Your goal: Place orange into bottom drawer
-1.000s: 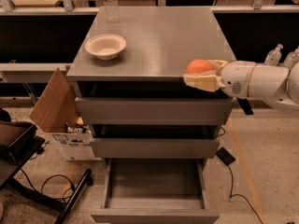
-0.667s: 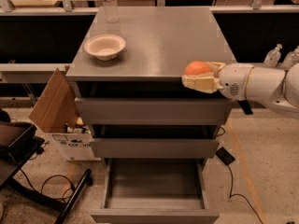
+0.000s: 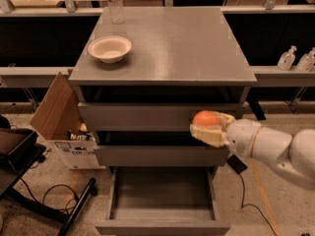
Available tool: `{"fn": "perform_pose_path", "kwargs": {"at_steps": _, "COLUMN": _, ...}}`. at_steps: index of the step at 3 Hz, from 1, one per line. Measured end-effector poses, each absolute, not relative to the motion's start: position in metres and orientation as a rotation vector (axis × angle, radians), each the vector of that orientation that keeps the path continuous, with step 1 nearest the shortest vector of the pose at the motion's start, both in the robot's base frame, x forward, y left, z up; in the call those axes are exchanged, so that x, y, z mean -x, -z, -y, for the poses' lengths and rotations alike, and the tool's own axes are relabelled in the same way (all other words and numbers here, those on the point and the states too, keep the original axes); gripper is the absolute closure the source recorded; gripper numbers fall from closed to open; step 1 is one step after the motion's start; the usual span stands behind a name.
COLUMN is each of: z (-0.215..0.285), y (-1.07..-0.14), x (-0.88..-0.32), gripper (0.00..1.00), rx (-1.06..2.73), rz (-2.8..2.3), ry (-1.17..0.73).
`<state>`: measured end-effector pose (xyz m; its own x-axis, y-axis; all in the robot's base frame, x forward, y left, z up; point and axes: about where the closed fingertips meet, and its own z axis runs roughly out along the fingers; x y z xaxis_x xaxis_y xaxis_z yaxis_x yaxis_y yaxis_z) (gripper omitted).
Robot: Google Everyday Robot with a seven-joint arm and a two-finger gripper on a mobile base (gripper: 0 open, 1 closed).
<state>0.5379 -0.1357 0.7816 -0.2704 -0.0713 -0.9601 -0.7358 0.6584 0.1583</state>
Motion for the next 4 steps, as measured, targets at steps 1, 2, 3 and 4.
{"fn": "perform_pose_path", "kwargs": {"at_steps": 1, "z": 0.120, "y": -0.701, "x": -0.483, "gripper": 1.00, "rx": 0.667, "rz": -1.797, "ry": -0.794}}
{"fn": "perform_pose_path", "kwargs": {"at_steps": 2, "z": 0.100, "y": -0.634, "x": -0.452, "gripper": 1.00, "rx": 0.652, "rz": -1.820, "ry": -0.871}}
{"fn": "perform_pose_path", "kwargs": {"at_steps": 3, "z": 0.096, "y": -0.624, "x": -0.449, "gripper": 1.00, "rx": 0.640, "rz": -1.819, "ry": -0.900}}
{"fn": "perform_pose_path", "kwargs": {"at_steps": 4, "z": 0.078, "y": -0.601, "x": -0.457, "gripper": 1.00, "rx": 0.677, "rz": -1.865, "ry": -0.889}}
